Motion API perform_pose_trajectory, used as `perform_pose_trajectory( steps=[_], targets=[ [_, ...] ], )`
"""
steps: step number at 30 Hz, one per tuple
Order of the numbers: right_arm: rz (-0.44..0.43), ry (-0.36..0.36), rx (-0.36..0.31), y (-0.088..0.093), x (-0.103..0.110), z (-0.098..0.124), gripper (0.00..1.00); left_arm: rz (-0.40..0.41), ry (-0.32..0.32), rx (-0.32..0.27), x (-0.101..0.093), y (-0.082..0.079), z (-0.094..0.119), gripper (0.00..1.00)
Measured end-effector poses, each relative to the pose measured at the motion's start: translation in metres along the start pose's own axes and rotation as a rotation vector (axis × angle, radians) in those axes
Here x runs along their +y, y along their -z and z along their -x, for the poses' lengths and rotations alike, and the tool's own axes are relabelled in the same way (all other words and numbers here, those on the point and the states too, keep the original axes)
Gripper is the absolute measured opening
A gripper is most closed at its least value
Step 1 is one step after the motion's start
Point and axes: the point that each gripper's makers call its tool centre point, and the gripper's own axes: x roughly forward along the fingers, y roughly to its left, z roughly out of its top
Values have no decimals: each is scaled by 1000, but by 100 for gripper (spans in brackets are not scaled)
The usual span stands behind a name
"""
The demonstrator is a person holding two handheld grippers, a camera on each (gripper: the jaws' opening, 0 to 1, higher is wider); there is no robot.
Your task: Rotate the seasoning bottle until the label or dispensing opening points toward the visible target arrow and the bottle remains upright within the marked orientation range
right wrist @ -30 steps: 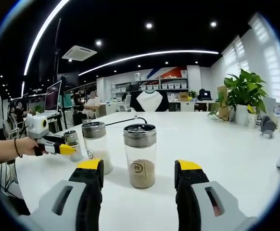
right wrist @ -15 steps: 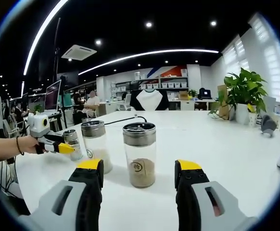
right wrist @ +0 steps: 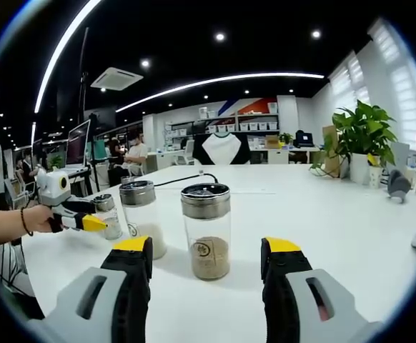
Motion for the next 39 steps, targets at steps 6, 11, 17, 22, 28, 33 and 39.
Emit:
perform_pose_trajectory(
  steps=[6, 11, 17, 22, 28, 33, 39],
  targets=[
    [-5, 5, -2, 0, -3, 0, 62, 42, -167, -23, 11, -7, 12, 54],
    [-4, 4, -2, 0, -5, 0, 62, 69, -230, -14, 8, -8, 18, 55],
    [3, 4, -13, -6, -4, -1, 62, 49, -310, -36, 2, -18, 22, 52],
    [16, -4, -12, -5, 0, -1, 62, 26, -448, -36, 8, -22, 26, 53],
    [13, -13, -20, -8, 3, 1, 63, 30, -514, -14, 7, -18, 23, 53],
    [17, -16, -26, -9, 6, 3, 62, 66, -605, -7, 15, -10, 23, 53],
    [26, -15, -34, -9, 9, 4, 63, 125, -644, -14, 21, -2, 20, 52]
  ],
)
